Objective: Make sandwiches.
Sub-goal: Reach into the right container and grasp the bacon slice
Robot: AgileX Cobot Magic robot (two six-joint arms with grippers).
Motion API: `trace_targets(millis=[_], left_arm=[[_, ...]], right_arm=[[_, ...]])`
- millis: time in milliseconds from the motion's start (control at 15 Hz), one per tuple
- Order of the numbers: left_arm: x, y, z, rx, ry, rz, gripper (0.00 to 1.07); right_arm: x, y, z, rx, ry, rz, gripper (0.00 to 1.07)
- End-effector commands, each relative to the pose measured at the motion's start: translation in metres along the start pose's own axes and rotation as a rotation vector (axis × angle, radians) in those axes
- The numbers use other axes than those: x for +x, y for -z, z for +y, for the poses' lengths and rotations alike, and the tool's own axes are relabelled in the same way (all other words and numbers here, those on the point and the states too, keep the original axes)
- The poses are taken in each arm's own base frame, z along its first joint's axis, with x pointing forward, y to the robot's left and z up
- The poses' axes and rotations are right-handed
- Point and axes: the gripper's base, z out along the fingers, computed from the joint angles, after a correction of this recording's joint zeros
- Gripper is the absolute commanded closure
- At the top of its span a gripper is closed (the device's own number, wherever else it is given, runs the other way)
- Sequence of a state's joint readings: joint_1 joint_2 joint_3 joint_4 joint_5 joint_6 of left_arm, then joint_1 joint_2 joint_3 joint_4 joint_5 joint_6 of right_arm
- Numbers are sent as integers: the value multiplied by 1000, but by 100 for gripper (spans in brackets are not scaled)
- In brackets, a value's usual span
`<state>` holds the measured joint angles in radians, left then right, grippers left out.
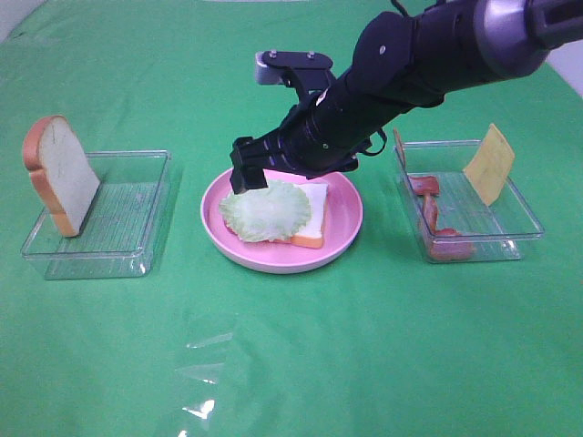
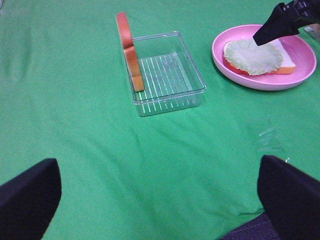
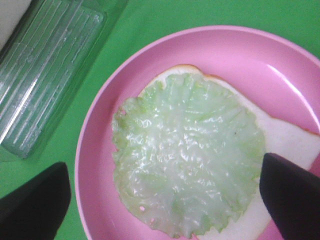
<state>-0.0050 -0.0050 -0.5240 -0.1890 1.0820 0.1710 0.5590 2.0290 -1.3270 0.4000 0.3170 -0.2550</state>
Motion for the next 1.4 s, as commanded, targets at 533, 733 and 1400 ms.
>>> trace_targets(millis=[533, 733, 1400], left_arm=[[1, 2, -1, -2, -1, -18, 5], [1, 2, -1, -2, -1, -18, 5], [1, 2, -1, -2, -1, -18, 5]], right_arm=[[-16, 96, -7, 110, 124, 8, 8], [-4, 117, -55, 215, -47, 144, 9], [18, 138, -112, 338, -294, 296, 9]])
